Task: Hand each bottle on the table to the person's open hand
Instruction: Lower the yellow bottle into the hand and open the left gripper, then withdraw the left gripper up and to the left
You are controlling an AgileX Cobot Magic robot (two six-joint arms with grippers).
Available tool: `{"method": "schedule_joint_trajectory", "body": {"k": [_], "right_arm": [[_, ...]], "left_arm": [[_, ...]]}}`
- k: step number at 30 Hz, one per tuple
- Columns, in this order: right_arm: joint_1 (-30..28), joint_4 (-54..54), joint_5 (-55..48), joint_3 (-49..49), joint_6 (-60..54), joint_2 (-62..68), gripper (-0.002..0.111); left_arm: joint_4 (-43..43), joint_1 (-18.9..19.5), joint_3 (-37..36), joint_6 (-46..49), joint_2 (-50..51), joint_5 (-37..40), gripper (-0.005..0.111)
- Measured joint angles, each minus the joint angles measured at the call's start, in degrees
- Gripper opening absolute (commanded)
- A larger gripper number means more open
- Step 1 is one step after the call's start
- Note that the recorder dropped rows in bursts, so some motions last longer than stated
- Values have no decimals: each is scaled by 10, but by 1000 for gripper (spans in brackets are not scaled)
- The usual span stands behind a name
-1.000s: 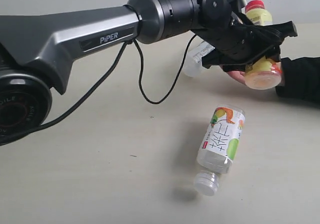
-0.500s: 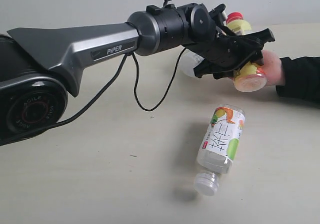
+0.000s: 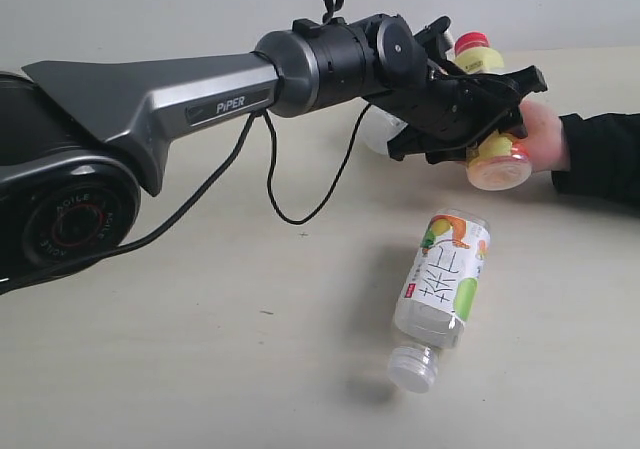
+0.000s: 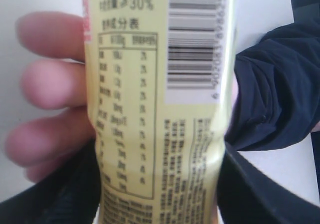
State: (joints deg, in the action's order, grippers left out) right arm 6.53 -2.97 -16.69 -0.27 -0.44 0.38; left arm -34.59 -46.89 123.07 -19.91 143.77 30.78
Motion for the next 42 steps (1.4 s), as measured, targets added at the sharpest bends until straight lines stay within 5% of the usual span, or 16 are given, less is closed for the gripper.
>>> {"method": "schedule_joint_trajectory", "body": {"k": [11, 18, 26, 35, 37, 42], "right_arm": [[0, 0, 0, 0, 0, 0, 0], [0, 0, 0, 0, 0, 0, 0], [0, 0, 0, 0, 0, 0, 0], [0, 0, 0, 0, 0, 0, 0], [0, -1, 0, 0, 0, 0, 0], [0, -1, 0, 0, 0, 0, 0]], "left_arm": [[-3, 0, 0, 0, 0, 0, 57], [-6, 0, 0, 16, 0, 4, 86], [-8, 0, 0, 28, 0, 8, 86], [-4, 16, 0, 127, -48, 114, 86], [-4, 16, 0, 166, -66, 144, 82], [17, 16, 0, 204, -101, 200, 39]]}}
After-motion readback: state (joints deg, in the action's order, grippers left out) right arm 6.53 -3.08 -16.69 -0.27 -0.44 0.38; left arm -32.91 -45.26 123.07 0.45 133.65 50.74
